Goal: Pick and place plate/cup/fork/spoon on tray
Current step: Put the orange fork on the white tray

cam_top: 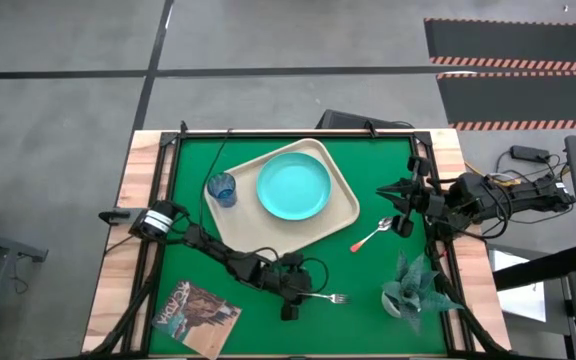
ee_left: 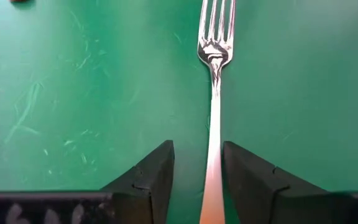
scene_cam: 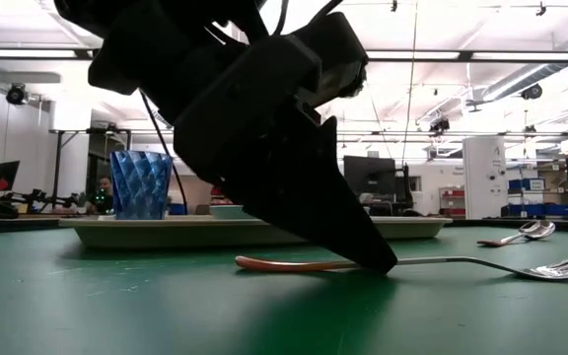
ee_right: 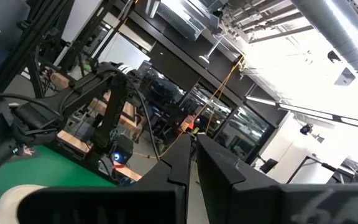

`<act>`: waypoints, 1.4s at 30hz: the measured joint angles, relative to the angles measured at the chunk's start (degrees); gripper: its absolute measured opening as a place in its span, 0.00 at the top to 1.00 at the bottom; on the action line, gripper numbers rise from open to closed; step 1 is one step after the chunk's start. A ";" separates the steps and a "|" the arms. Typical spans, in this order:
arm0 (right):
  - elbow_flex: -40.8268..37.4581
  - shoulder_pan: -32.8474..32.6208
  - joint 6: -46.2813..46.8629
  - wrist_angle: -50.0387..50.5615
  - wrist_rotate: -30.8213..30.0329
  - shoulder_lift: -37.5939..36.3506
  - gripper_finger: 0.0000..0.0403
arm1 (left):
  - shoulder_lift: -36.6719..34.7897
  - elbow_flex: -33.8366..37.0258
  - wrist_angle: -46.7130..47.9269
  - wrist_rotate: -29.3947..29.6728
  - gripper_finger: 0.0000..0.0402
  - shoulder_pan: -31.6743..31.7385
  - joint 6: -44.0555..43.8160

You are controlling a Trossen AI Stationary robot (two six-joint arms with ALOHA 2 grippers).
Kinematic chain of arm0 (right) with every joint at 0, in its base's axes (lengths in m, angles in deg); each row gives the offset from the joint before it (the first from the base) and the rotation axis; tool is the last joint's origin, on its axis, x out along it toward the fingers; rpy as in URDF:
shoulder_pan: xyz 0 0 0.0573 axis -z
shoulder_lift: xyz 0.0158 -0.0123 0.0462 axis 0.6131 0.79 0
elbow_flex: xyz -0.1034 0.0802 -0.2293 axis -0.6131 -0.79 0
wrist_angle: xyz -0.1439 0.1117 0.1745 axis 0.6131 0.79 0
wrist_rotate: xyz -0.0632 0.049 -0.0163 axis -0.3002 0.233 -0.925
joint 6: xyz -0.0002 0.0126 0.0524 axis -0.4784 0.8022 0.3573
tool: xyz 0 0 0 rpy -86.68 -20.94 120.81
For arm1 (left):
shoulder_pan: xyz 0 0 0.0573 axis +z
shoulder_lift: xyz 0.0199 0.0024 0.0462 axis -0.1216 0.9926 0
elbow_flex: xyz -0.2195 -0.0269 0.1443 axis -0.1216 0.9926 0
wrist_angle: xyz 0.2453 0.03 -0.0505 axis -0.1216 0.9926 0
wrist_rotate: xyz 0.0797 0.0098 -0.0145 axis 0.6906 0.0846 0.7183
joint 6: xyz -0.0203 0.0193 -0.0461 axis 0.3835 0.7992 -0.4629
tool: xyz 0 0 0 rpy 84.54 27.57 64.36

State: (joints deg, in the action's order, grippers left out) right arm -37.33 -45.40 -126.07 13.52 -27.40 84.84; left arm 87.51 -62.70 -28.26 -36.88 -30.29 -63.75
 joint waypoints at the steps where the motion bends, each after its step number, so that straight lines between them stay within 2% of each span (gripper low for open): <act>1: 0.00 -0.01 0.00 0.00 0.00 0.00 0.96 | 0.00 0.00 -0.05 0.00 0.71 0.00 0.69; 16: 0.00 0.01 0.17 0.02 0.00 0.00 0.96 | 0.13 0.04 -1.07 1.03 0.83 0.14 5.17; 23: 0.00 0.01 0.17 0.07 0.00 0.02 0.96 | 1.70 -0.11 -3.03 -0.43 0.97 0.22 4.94; 29: 0.00 0.01 0.41 0.17 0.00 0.02 0.96 | 1.30 -0.11 -2.48 -0.27 0.99 0.20 5.04; 36: 0.00 -0.01 0.61 0.17 0.00 0.02 0.96 | -1.73 0.17 -0.87 7.09 0.99 0.07 11.10; 42: 0.00 0.00 0.61 0.17 -0.03 0.00 0.96 | -6.98 0.14 -0.93 10.79 1.00 0.07 15.91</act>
State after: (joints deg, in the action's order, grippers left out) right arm -37.33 -45.39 -125.46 13.70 -27.43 84.84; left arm 80.53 -62.57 -29.19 -26.08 -30.23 -47.84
